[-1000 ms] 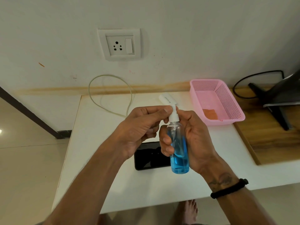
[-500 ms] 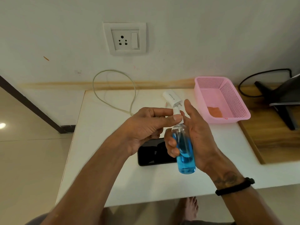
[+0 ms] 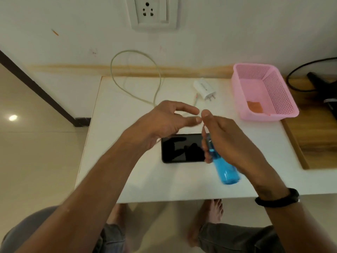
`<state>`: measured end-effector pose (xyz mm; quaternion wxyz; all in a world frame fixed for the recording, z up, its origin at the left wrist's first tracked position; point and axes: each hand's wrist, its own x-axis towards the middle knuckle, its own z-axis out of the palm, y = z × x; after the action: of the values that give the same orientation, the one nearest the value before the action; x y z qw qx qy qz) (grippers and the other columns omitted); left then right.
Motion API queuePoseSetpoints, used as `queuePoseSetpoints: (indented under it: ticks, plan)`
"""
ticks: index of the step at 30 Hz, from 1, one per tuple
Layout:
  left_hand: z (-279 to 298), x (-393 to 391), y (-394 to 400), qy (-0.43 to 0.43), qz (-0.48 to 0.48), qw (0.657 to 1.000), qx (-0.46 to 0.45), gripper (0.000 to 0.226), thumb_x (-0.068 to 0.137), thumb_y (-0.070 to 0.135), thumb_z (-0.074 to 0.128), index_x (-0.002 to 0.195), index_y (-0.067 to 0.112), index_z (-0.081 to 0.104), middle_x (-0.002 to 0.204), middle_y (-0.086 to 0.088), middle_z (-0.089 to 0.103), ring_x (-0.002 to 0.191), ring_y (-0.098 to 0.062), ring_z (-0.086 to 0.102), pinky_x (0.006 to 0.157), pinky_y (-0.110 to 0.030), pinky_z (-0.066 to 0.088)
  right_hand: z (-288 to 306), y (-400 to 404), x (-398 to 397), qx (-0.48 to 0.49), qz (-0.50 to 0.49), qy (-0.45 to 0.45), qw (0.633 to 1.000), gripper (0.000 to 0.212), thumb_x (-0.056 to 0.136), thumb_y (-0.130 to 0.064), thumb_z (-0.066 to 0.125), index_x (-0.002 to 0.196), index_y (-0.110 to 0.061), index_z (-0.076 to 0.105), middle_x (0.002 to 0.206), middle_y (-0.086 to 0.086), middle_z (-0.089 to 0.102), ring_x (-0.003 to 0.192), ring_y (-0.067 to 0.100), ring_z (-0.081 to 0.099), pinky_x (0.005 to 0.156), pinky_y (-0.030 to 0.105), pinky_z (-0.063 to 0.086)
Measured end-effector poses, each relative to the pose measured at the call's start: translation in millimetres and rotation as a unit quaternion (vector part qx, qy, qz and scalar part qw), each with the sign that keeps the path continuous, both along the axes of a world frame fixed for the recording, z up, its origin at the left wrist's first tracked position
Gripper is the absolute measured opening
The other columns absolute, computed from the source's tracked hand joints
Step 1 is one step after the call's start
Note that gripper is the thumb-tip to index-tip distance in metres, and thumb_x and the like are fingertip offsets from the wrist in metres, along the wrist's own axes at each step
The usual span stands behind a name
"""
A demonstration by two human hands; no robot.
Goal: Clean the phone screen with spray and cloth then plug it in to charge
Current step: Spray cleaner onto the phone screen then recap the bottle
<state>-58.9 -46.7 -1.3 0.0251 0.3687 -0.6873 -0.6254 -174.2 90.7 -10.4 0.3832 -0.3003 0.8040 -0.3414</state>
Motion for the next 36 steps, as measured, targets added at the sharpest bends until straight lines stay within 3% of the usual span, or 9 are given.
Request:
queuePoseSetpoints:
  ticks: [3,8,13,17,23,27,31,33,36]
  plan:
    - [-9.9,4.4,-5.5,-0.063,0.035,0.984,-0.163,0.018,0.092,0.048,0.070,0.100,0.033,0.076,0.061,0.018,0.064,0.060,0.006,0.062,0.053,-0.016,0.040,-12.5,8.3,-5.2,0.054,0.035,0.201,0.977,0.046,0.103,-0.067,0.028,0.097,-0.026,0.047,0.070,0.000,0.067,0.053,0.015,0.068,0.055,0.035,0.058]
    - [-18.8,11.3,-5.1,-0.165,0.027,0.919,-0.358,0.026,0.092,0.056,0.064,0.102,0.032,0.069,0.080,0.012,0.060,0.080,-0.018,0.064,0.056,-0.027,0.037,-25.1,13.3,-20.1,0.067,0.109,0.144,0.981,0.029,0.099,-0.068,0.038,0.113,-0.048,0.022,0.066,0.000,0.065,0.048,0.003,0.068,0.050,0.023,0.051]
    - [-21.9,15.8,-10.8,-0.167,0.021,0.921,-0.350,0.030,0.089,0.059,0.066,0.101,0.032,0.071,0.077,0.013,0.059,0.081,-0.019,0.064,0.066,-0.031,0.039,-28.8,31.5,-14.6,0.069,0.142,0.075,0.985,0.044,0.092,-0.060,0.063,0.119,-0.049,0.029,0.090,-0.006,0.064,0.070,-0.003,0.073,0.045,0.011,0.051]
    - [-22.4,20.1,-17.4,-0.172,0.026,0.918,-0.356,0.032,0.089,0.060,0.066,0.102,0.032,0.071,0.085,0.007,0.065,0.085,-0.022,0.065,0.071,-0.032,0.042,-33.6,42.4,1.2,0.025,0.039,0.046,0.998,0.029,0.097,-0.057,0.056,0.118,-0.045,0.039,0.077,-0.006,0.069,0.063,0.004,0.074,0.048,0.015,0.054]
    - [-22.1,24.0,-21.4,-0.176,0.039,0.915,-0.360,0.034,0.096,0.056,0.059,0.115,0.029,0.069,0.100,0.003,0.063,0.088,-0.023,0.058,0.073,-0.034,0.039,-37.1,30.7,17.5,-0.027,0.056,0.197,0.978,0.025,0.105,-0.045,0.052,0.109,-0.045,0.027,0.076,-0.006,0.063,0.056,0.016,0.067,0.055,0.032,0.063]
    - [-21.4,22.7,-23.6,-0.165,0.066,0.920,-0.349,0.033,0.097,0.053,0.059,0.115,0.027,0.069,0.087,0.007,0.059,0.084,-0.022,0.058,0.072,-0.032,0.039,-36.7,21.5,22.4,-0.061,0.046,0.167,0.983,0.060,0.085,-0.046,0.078,0.119,-0.052,0.029,0.093,-0.015,0.057,0.071,0.007,0.067,0.055,0.008,0.048]
    - [-21.1,21.1,-25.3,-0.157,0.065,0.926,-0.337,0.032,0.094,0.055,0.062,0.108,0.027,0.070,0.075,0.012,0.056,0.075,-0.017,0.060,0.061,-0.029,0.038,-39.3,26.3,28.0,-0.031,0.088,0.090,0.992,0.065,0.085,-0.040,0.081,0.124,-0.058,0.032,0.106,-0.015,0.058,0.067,0.013,0.076,0.052,0.014,0.056]
    - [-20.7,20.7,-25.8,-0.155,0.054,0.928,-0.334,0.032,0.093,0.055,0.063,0.107,0.027,0.070,0.075,0.011,0.059,0.074,-0.016,0.061,0.058,-0.028,0.038,-42.3,27.9,33.0,-0.025,0.111,0.122,0.986,0.057,0.089,-0.041,0.076,0.120,-0.060,0.032,0.096,-0.016,0.058,0.065,0.005,0.074,0.045,0.012,0.053]
    - [-20.8,20.5,-25.4,-0.159,0.048,0.927,-0.337,0.034,0.094,0.056,0.062,0.109,0.027,0.069,0.077,0.012,0.058,0.080,-0.018,0.062,0.061,-0.029,0.038,-47.5,28.3,41.7,-0.013,0.147,0.188,0.971,0.053,0.095,-0.040,0.068,0.126,-0.054,0.028,0.085,-0.019,0.056,0.060,0.014,0.068,0.060,0.028,0.064]
